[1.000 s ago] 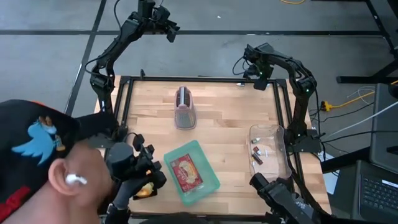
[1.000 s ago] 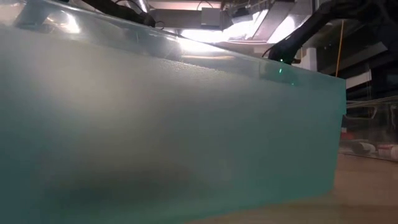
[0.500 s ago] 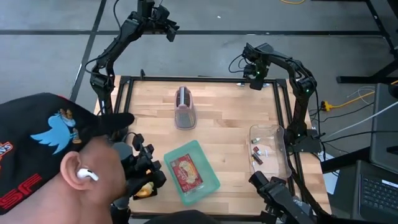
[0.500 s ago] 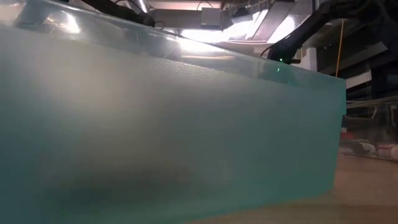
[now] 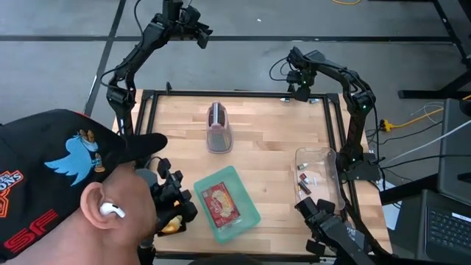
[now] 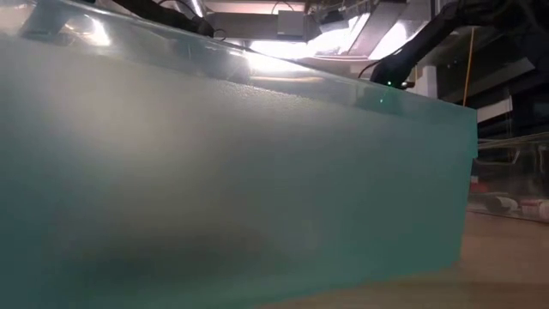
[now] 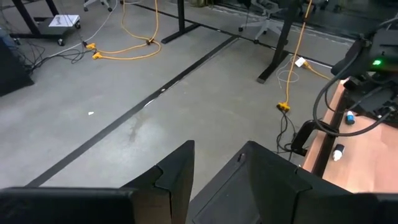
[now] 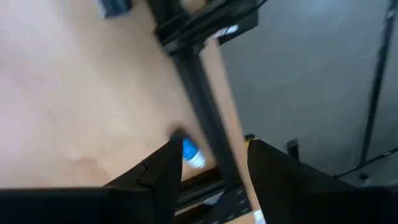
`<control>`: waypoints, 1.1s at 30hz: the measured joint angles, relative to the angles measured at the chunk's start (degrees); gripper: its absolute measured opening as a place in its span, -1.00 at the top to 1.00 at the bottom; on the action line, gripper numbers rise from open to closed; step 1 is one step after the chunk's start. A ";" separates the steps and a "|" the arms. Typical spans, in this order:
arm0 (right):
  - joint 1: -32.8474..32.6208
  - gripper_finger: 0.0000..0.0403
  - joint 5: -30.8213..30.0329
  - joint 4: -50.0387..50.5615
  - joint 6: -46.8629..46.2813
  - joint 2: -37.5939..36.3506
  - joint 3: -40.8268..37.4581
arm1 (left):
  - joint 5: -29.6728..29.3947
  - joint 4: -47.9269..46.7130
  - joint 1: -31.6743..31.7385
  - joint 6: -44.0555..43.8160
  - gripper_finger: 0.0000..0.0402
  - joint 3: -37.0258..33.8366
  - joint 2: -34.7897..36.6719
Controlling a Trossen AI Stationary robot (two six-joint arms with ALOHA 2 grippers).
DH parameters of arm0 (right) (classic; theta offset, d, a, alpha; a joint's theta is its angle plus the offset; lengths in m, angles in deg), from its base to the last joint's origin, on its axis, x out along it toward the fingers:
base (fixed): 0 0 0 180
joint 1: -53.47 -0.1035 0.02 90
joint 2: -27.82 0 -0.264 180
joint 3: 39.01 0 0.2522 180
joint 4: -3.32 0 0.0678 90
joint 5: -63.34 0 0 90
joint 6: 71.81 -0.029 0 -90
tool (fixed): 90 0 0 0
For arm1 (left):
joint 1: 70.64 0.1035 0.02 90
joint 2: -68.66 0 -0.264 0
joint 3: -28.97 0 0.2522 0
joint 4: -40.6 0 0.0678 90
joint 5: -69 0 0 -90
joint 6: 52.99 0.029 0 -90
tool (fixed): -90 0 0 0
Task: Pick & Place Food Item
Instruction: Put the purple food coloring bottle into the transparent bin
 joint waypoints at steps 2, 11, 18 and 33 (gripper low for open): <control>0.05 0.11 -0.51 -1.88 1.26 0.00 0.00 | 0.00 0.00 0.00 -0.04 0.30 0.00 0.00; 0.77 0.11 -1.42 -7.24 2.17 -0.02 0.00 | 0.00 0.00 0.00 -0.07 0.30 0.00 -0.02; 1.03 0.11 -6.48 -10.04 3.61 -0.02 0.73 | 0.21 0.00 0.00 -0.07 0.30 0.00 -0.02; 1.12 0.12 6.19 7.33 -3.63 0.35 1.16 | 0.44 -0.12 0.00 0.10 0.30 0.00 -0.04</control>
